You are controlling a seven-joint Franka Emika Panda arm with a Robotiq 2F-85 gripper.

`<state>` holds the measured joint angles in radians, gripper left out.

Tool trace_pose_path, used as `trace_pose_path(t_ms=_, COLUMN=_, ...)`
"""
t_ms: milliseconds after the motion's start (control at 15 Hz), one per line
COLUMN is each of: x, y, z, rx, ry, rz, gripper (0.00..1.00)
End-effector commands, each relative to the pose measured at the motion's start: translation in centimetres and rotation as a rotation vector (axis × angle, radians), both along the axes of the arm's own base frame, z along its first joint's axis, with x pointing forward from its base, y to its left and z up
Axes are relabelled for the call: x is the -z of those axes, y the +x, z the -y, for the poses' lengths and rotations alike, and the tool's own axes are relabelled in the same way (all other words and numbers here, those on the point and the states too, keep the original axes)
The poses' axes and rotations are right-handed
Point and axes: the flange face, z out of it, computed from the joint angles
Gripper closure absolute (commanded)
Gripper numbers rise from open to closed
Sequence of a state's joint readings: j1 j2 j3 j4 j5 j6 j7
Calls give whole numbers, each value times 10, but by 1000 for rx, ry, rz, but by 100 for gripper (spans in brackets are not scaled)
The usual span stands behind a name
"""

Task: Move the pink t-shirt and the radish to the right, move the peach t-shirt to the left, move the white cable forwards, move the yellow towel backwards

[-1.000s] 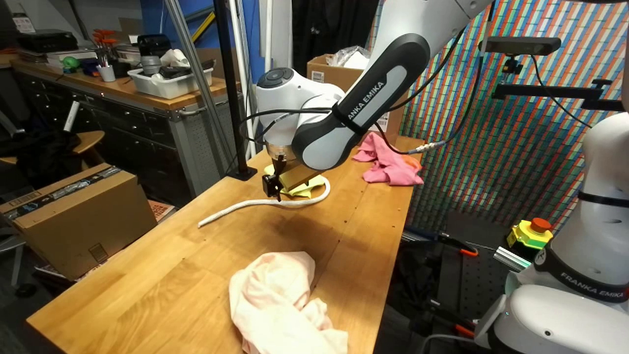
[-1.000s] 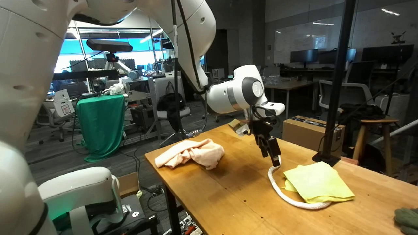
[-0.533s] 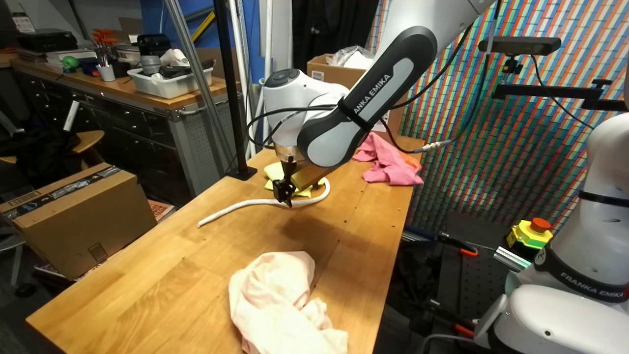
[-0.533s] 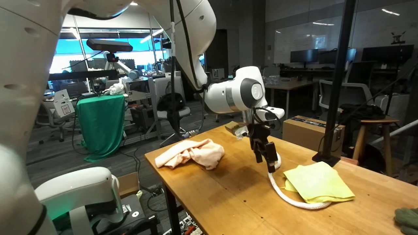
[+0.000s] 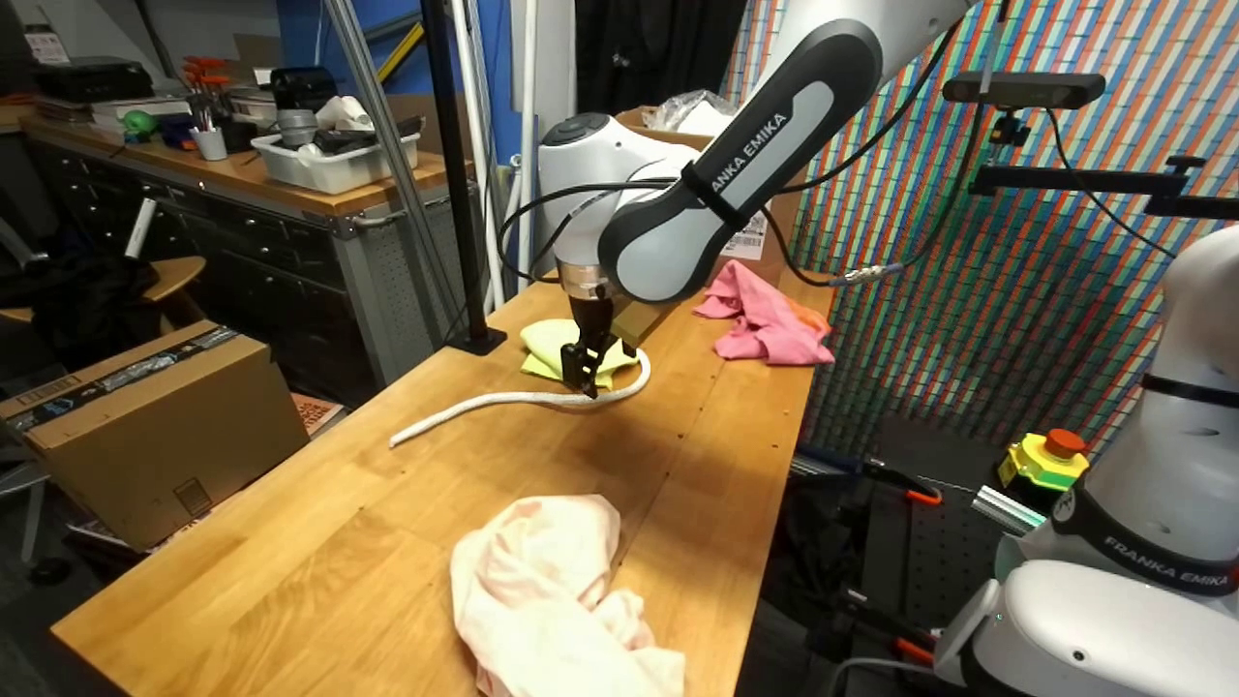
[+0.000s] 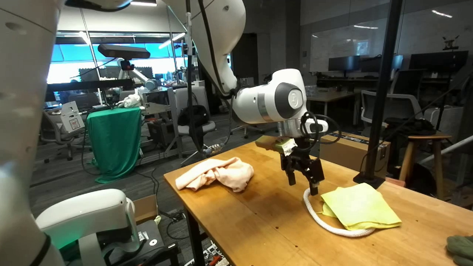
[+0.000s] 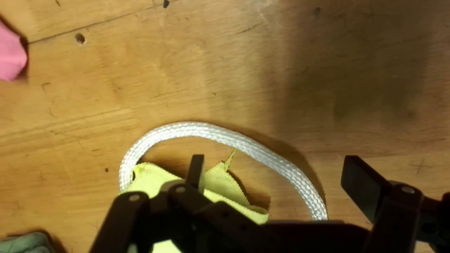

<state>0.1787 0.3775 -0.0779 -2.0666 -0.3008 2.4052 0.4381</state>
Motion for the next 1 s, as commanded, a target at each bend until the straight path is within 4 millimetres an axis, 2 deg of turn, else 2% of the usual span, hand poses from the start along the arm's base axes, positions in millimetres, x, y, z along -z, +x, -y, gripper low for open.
trace_pose_path(t_ms=0, x=-10, y=-5, z=13, rx=-113, ry=43, rz=-15, gripper=0)
trace_pose_path(t_ms=200, x=-5, y=-8, z=19, rx=-223, ry=64, rz=-65, gripper=0)
trace_pose_path(t_ms=400, x=0, y=-13, z=16, rx=-340, ry=85, rz=-112, gripper=0)
trace_pose_path(t_ms=933, x=8, y=-3, z=12, rx=-577, ry=100, rz=-187, gripper=0)
